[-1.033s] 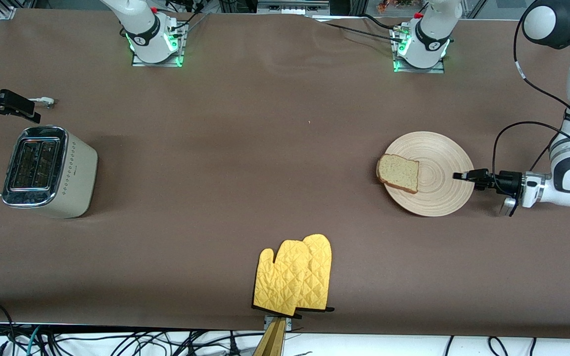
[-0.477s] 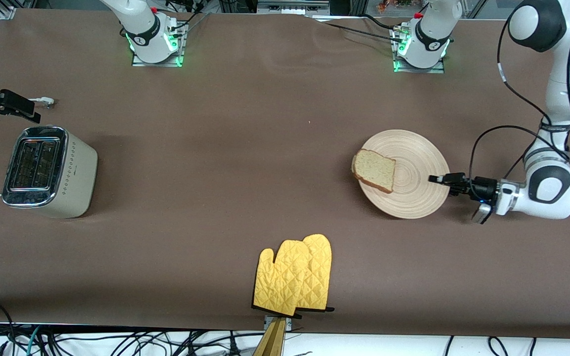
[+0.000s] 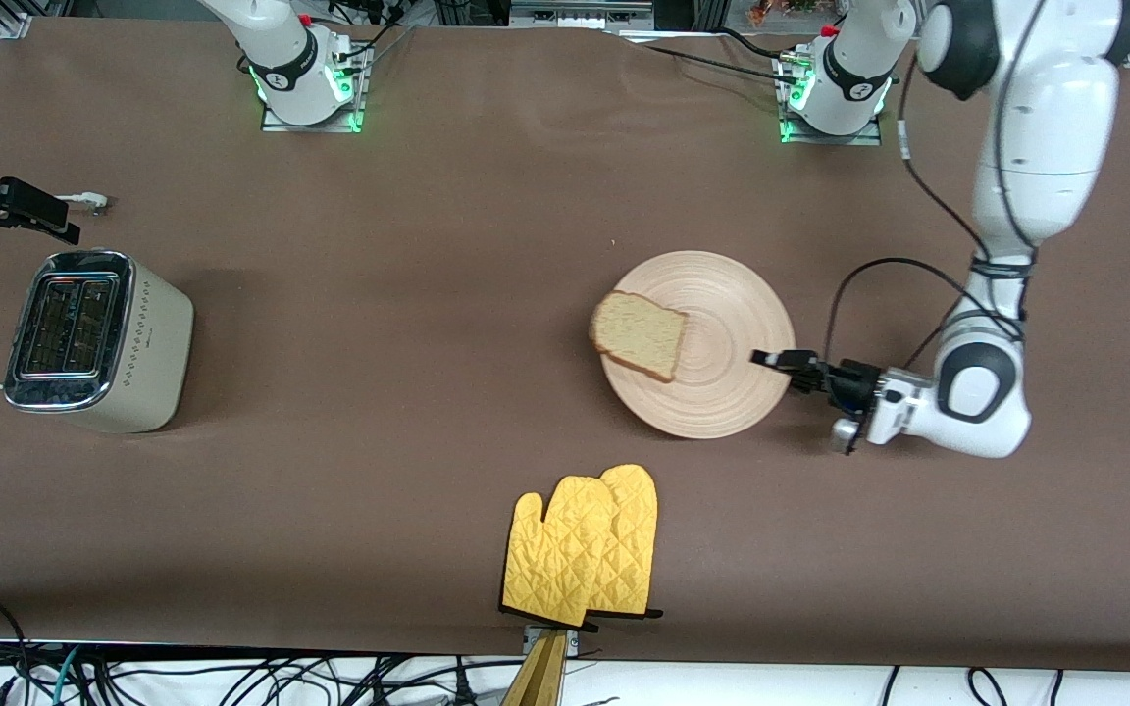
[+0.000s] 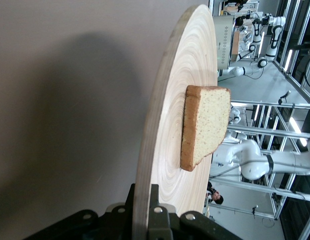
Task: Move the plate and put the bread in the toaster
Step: 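Push the wooden plate with the left gripper toward the toaster, then grasp the bread slice with the right gripper while the left gripper withdraws, then lift the bread with the right gripper and carry it over the toaster, then lower the bread into a toaster slot with the right gripper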
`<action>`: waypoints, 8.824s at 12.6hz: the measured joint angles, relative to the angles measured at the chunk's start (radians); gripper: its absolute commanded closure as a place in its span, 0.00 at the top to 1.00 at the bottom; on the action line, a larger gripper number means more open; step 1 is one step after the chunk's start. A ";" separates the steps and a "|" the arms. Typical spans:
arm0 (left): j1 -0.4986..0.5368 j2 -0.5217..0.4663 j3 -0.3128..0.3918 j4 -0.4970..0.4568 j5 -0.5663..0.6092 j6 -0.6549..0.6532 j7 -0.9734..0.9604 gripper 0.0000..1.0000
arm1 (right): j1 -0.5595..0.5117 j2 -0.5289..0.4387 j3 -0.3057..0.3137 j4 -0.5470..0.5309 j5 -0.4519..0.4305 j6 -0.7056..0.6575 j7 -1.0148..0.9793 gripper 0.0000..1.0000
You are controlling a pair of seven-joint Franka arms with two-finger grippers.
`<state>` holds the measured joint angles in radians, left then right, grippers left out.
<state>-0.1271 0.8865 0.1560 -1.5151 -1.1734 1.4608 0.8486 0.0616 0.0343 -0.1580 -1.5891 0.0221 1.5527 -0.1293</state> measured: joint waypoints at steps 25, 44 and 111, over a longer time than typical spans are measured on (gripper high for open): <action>-0.503 -0.057 0.262 -0.153 -0.375 0.308 -0.075 1.00 | 0.117 0.232 0.018 -0.262 0.406 0.273 0.043 1.00; -0.080 -0.891 0.054 -0.243 1.223 0.148 -0.444 1.00 | 0.274 0.360 0.233 -0.566 0.730 0.996 0.122 0.00; 0.063 -0.827 -0.133 -0.054 1.180 0.045 -0.920 1.00 | 0.192 0.340 -0.255 0.138 -0.364 0.064 -0.085 0.00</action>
<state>-0.0640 0.0597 0.0227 -1.5696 0.0068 1.5059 -0.0711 0.2540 0.3742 -0.4127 -1.4511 -0.3423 1.6167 -0.2145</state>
